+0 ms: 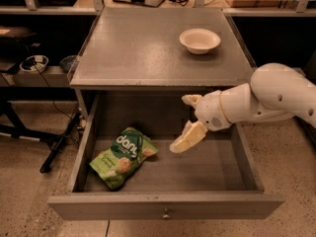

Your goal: Pick green rice chip bag from top drawer and place on counter

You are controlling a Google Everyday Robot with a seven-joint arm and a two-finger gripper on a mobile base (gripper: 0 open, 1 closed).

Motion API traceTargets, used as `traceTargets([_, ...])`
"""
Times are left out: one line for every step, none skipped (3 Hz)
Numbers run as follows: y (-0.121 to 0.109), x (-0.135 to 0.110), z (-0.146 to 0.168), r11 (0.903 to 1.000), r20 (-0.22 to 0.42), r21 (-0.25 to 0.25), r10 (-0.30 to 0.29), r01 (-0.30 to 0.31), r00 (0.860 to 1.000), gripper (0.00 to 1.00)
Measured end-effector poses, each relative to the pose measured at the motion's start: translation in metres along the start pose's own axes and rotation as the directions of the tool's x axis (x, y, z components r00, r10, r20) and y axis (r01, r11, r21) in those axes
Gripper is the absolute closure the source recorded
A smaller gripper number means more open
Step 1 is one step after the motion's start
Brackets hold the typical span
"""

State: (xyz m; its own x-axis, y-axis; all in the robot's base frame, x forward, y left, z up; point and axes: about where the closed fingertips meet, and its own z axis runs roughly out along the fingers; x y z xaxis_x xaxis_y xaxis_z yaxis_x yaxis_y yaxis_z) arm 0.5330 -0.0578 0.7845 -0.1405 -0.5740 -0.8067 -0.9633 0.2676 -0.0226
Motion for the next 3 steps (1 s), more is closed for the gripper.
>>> traceTargets([0.003, -0.003, 0.023, 0.9996, -0.008, -0.027, -0.007, 0.007, 1.000, 0.00])
traceTargets([0.005, -0.004, 0.043, 0.9991, -0.024, -0.041, -0.016, 0.015, 1.000, 0.00])
traceTargets([0.005, -0.003, 0.060, 0.9988, -0.045, -0.047, -0.017, 0.015, 0.999, 0.00])
